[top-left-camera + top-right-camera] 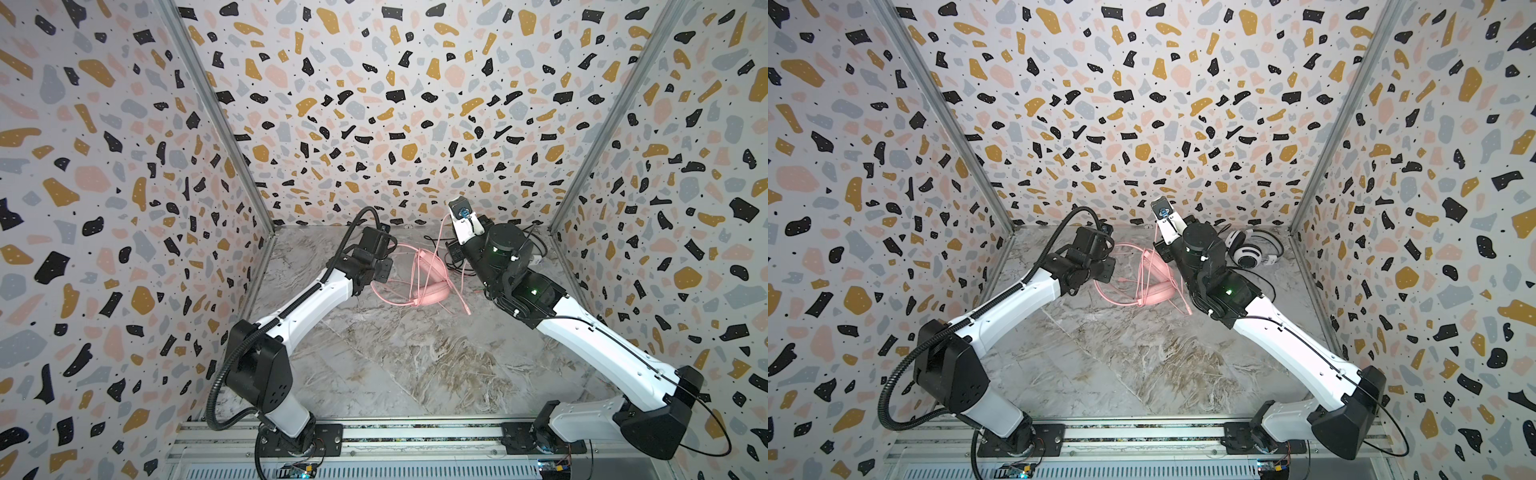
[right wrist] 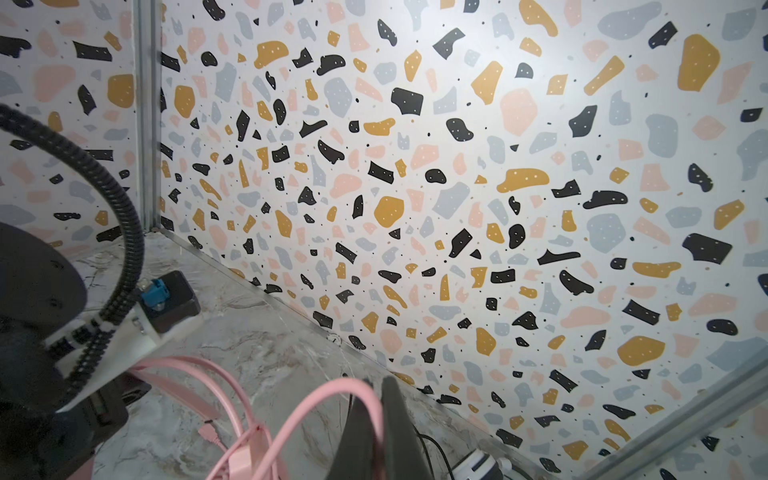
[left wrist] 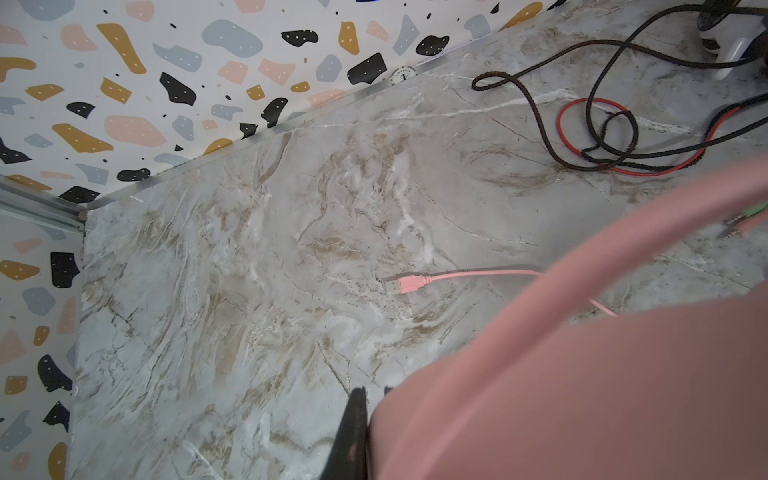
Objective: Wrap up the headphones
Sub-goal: 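Carry the cable with the right gripper over and beyond the headset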
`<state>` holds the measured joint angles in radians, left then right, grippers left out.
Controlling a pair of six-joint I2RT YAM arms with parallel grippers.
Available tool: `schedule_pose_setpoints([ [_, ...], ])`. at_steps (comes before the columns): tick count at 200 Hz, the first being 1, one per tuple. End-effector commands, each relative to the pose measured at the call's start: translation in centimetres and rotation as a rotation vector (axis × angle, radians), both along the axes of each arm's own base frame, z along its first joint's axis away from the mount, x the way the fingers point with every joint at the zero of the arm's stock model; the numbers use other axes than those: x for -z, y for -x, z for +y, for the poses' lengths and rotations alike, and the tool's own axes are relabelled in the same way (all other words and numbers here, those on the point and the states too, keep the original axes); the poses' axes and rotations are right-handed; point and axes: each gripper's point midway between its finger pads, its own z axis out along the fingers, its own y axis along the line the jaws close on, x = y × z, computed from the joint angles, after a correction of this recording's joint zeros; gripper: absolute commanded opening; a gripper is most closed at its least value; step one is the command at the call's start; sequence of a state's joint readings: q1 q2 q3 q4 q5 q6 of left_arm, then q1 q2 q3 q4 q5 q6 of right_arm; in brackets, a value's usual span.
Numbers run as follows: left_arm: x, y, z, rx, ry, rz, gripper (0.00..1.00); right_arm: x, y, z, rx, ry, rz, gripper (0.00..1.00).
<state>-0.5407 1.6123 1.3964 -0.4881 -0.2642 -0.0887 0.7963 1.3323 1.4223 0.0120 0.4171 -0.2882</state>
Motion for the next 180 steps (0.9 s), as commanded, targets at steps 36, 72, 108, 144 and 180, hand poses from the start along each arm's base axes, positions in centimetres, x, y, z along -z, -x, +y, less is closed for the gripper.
schedule_pose_setpoints([
  [36,-0.6,1.8,-5.2,0.170,0.049,-0.025,0.00,-4.1,2.8,5.3,-0.362,-0.148,0.011,0.02],
  [72,-0.3,2.0,-5.9,0.187,0.052,-0.005,0.00,-4.3,3.3,6.6,-0.439,-0.171,0.042,0.02],
  [108,-0.6,2.0,-5.7,0.181,0.050,-0.019,0.00,-5.7,3.0,4.9,-0.459,-0.267,0.053,0.01],
  [144,-0.7,2.2,-5.9,0.193,0.056,-0.025,0.00,-6.3,1.6,1.9,-0.390,-0.338,0.043,0.01],
  [180,-1.4,3.2,-7.4,0.283,0.124,-0.021,0.00,-3.3,-2.2,-1.5,-0.263,-0.337,0.116,0.01],
])
